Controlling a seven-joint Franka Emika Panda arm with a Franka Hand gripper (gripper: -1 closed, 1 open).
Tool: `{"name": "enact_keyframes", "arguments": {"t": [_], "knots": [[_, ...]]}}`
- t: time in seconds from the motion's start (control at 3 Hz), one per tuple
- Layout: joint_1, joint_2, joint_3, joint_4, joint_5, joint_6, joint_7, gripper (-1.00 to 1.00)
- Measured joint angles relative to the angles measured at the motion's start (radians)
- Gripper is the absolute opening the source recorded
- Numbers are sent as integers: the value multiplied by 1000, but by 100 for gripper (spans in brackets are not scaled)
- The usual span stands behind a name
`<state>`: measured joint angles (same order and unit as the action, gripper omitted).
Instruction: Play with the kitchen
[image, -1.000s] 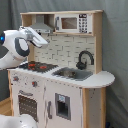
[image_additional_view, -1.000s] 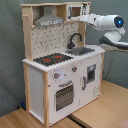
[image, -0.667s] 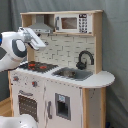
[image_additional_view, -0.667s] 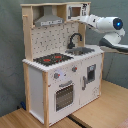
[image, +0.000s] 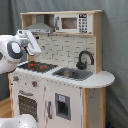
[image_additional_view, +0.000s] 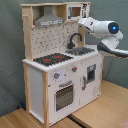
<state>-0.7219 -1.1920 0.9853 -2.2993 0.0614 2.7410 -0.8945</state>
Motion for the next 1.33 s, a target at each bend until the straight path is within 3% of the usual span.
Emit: {"name": "enact_keyframes", "arguments": {"t": [0.67,1.33], "knots": [[-52,-24,54,67,0,-109,185,100],[-117,-10,80,170,17,-226,319,100]]}}
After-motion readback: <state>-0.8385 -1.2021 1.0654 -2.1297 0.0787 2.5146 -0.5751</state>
